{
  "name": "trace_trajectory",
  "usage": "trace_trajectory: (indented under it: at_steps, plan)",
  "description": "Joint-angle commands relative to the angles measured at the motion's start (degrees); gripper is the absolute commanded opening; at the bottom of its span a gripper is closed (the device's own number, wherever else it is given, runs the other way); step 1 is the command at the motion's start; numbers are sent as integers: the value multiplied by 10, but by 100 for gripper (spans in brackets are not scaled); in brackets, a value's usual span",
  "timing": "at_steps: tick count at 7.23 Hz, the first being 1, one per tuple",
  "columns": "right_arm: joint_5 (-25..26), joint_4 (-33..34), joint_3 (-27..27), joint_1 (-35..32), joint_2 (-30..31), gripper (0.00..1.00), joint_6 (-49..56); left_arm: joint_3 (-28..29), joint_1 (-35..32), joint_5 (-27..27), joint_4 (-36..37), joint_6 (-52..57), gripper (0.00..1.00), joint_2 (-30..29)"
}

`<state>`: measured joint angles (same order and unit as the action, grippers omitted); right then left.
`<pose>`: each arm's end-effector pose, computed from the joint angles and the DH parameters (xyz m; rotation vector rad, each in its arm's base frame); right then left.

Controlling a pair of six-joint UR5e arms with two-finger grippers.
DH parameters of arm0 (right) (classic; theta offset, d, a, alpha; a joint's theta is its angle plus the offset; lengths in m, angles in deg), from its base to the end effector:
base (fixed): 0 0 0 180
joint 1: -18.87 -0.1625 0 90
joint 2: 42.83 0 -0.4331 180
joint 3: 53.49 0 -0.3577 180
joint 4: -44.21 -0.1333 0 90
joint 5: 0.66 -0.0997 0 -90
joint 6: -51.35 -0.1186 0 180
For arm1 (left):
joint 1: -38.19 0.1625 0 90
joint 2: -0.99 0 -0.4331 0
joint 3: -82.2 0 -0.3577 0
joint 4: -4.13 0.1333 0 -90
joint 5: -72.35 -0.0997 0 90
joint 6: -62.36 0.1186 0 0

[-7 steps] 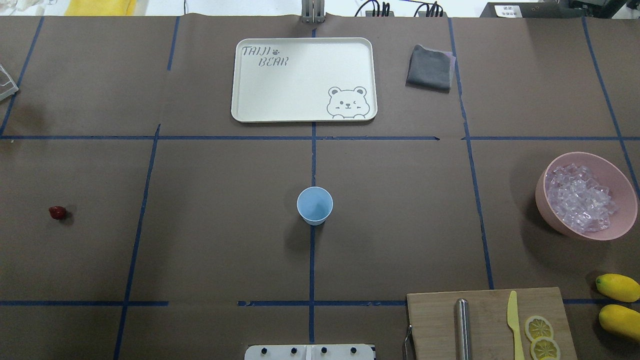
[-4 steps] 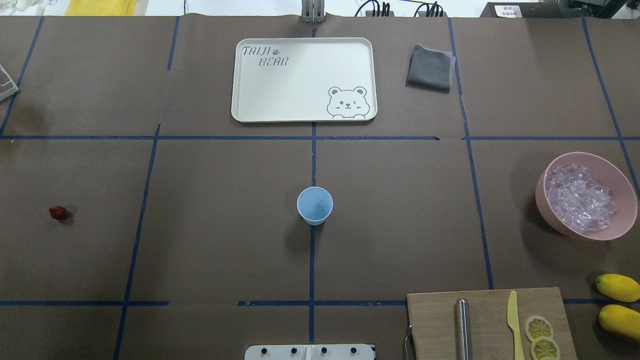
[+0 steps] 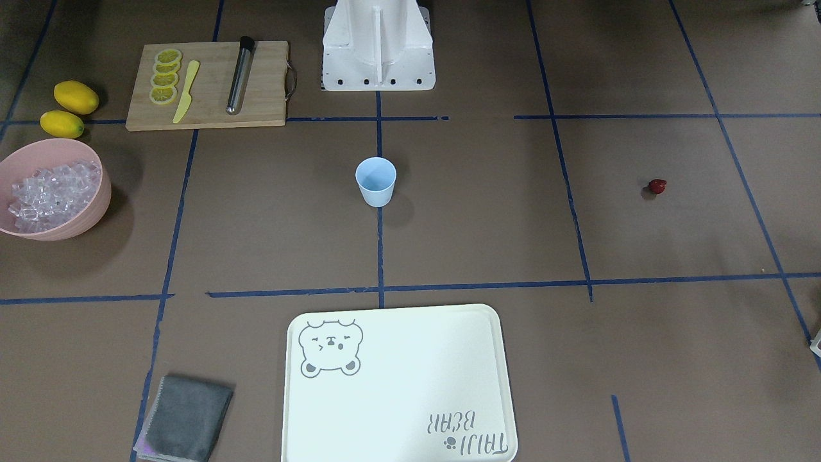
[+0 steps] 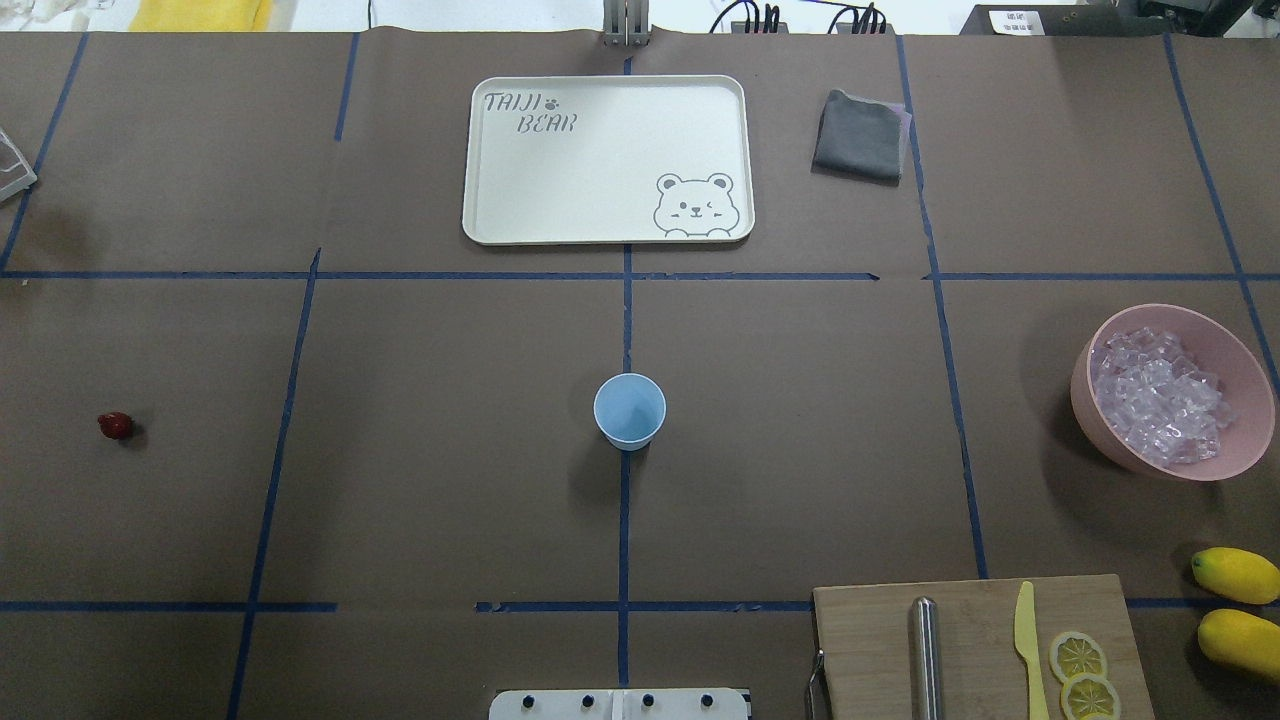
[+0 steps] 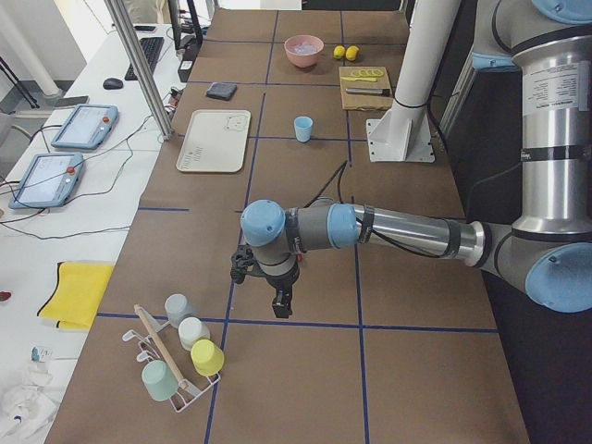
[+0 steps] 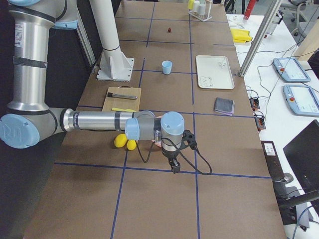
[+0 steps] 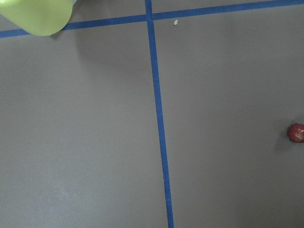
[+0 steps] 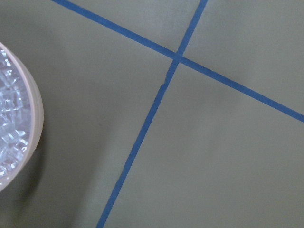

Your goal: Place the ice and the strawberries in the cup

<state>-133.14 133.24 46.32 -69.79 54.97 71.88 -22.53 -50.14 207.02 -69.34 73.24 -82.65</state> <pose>0.0438 -0.4039 0.6612 0.1736 -0.7273 -0.3832 -0.0385 -0.3939 0.6385 -0.0723 0.7873 0.1520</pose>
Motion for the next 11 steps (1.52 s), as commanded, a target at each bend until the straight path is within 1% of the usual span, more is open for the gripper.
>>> trace_trajectory:
  at_steps: [1,2,3,4,5,6,7,8,9,10,11]
  plan:
    - [-27,-56,24,17,5,100,-34,0,0,1,0,-1,100,0]
    - [-46,-72,26,29,12,100,-51,0,0,1,0,0,100,0]
    - [-58,-80,40,54,11,100,-99,0,0,1,0,-1,100,0]
    - [-56,-109,59,90,16,100,-171,0,0,1,0,-1,100,0]
    - [-56,-165,59,118,39,100,-209,0,0,1,0,0,100,0]
    - [-53,-212,59,143,44,100,-264,-1,0,1,0,-1,100,0]
    - [-40,-240,60,172,53,100,-326,-1,0,1,0,0,100,1]
    - [-18,-274,60,204,55,99,-415,0,1,1,0,0,100,1]
    - [27,-322,59,243,71,99,-472,1,0,1,0,-1,100,1]
    - [41,-344,58,255,84,99,-486,1,0,1,1,-1,100,1]
    - [48,-344,58,261,85,98,-486,4,0,1,0,0,100,1]
